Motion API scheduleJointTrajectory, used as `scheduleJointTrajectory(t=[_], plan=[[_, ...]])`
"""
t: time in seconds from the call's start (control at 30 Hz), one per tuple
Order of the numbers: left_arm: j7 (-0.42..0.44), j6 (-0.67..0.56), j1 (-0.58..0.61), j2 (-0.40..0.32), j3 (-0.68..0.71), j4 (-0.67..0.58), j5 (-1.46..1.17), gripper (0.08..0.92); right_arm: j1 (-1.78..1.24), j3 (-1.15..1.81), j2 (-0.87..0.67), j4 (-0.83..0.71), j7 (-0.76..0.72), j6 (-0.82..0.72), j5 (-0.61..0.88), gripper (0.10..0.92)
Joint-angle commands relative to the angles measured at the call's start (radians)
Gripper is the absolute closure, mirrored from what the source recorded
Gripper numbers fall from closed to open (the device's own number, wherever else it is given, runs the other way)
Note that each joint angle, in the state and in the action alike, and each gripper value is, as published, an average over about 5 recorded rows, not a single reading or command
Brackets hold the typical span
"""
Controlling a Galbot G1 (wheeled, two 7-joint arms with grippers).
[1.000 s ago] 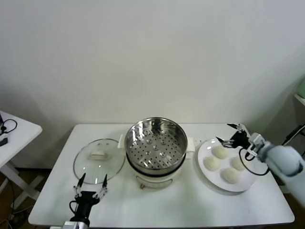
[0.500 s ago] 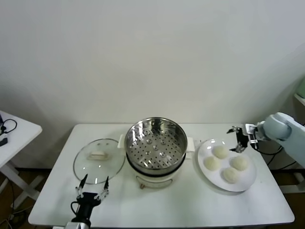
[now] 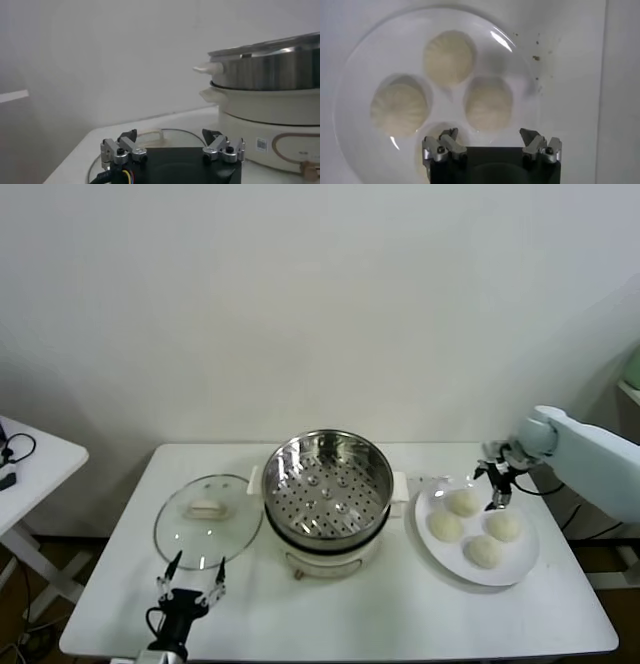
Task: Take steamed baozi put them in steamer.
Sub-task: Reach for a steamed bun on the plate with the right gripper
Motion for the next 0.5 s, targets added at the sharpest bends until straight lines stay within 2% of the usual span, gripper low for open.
scheduleJointTrajectory(t=[0.03, 0.5], plan=[[0.002, -0.009, -0.007, 0.000, 0.001, 0.026, 0.032, 0.177, -0.017, -0.011, 0.089, -0.124, -0.027, 0.013, 0.010, 0.203], [0.002, -0.019, -0.005, 0.002, -0.004, 0.038, 0.047, 0.177, -0.078, 0.067, 0.147, -0.199, -0.014, 0.009, -0.012, 0.203]])
